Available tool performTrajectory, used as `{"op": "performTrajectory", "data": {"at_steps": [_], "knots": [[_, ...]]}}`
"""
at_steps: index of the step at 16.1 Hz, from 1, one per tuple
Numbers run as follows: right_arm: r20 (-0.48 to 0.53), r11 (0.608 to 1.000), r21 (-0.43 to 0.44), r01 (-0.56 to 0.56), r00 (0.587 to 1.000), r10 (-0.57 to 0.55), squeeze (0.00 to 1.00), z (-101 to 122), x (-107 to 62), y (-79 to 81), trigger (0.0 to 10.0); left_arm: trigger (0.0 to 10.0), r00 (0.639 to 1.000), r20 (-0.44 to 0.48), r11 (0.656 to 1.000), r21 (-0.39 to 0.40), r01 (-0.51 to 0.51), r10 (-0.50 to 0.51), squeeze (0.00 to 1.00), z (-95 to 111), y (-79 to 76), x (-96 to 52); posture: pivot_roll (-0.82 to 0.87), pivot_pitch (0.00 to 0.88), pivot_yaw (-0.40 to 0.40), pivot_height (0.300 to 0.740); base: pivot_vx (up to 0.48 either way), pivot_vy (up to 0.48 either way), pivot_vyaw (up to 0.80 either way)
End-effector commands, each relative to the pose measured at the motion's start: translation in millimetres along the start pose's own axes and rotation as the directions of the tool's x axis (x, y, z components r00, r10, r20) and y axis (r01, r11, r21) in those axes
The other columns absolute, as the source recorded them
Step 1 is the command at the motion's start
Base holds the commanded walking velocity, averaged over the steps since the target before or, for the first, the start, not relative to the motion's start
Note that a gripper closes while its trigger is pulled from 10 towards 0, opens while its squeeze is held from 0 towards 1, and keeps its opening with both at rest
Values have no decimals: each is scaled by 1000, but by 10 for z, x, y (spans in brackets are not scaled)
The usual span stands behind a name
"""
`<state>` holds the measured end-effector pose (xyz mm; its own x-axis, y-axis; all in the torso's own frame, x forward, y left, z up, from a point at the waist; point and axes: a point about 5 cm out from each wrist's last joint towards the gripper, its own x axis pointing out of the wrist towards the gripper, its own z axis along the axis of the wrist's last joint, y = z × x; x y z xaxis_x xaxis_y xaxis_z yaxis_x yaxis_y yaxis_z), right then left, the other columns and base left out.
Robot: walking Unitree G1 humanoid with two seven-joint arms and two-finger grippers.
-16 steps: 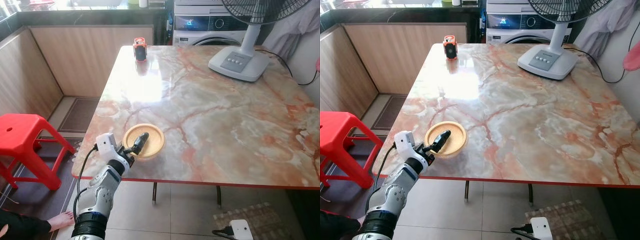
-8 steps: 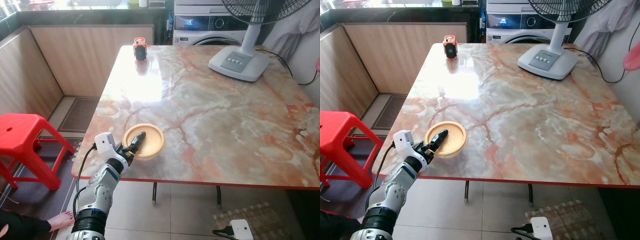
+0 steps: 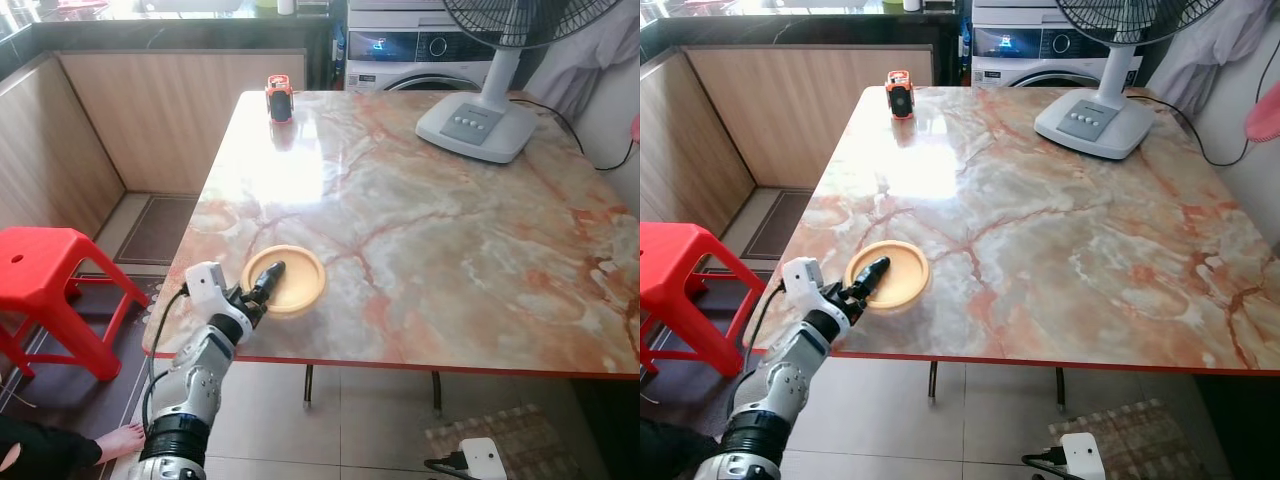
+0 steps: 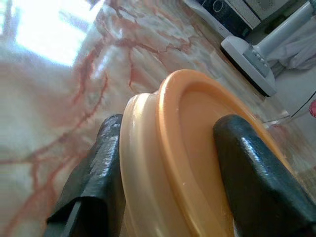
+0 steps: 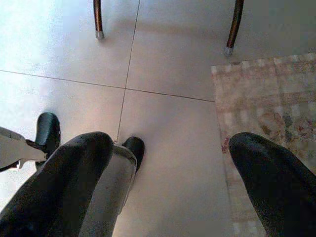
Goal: Restocking fridge
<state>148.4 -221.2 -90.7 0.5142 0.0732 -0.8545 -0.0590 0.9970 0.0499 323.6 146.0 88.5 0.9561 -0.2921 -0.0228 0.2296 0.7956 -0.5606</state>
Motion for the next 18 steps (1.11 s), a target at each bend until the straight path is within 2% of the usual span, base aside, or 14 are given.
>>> {"op": "performTrajectory", "data": {"at_steps": [1,5,9,13,14,18], "knots": [[-7,1000,-10,-1,1000,1,0,-1,-2,-10,10000,0,999,-36,999,35,-22,23,0,-33,71,-14,-36,44,-26,740,0,0,0],[-3,1000,-7,6,1000,-6,0,7,-1,-14,10000,0,1000,-7,999,36,-22,22,0,-11,65,-5,-41,40,-25,740,0,0,0],[-1,1000,-11,11,1000,-11,0,15,-1,-18,10000,0,999,46,999,35,6,-8,0,124,-9,33,-36,36,-27,740,0,0,0],[0,1000,-9,18,1000,-18,0,14,-3,-26,10000,0,991,119,998,16,66,-67,0,284,-164,71,-44,27,-24,740,0,0,0],[0,1000,-8,20,1000,-20,0,10,-4,-29,10000,0,984,150,995,11,97,-97,0,346,-258,76,-43,22,-24,740,0,0,0],[0,999,-10,31,1000,-31,0,-10,-11,-40,10000,0,952,259,977,-92,192,-163,0,522,-515,3,-47,0,-17,740,0,0,0]]}}
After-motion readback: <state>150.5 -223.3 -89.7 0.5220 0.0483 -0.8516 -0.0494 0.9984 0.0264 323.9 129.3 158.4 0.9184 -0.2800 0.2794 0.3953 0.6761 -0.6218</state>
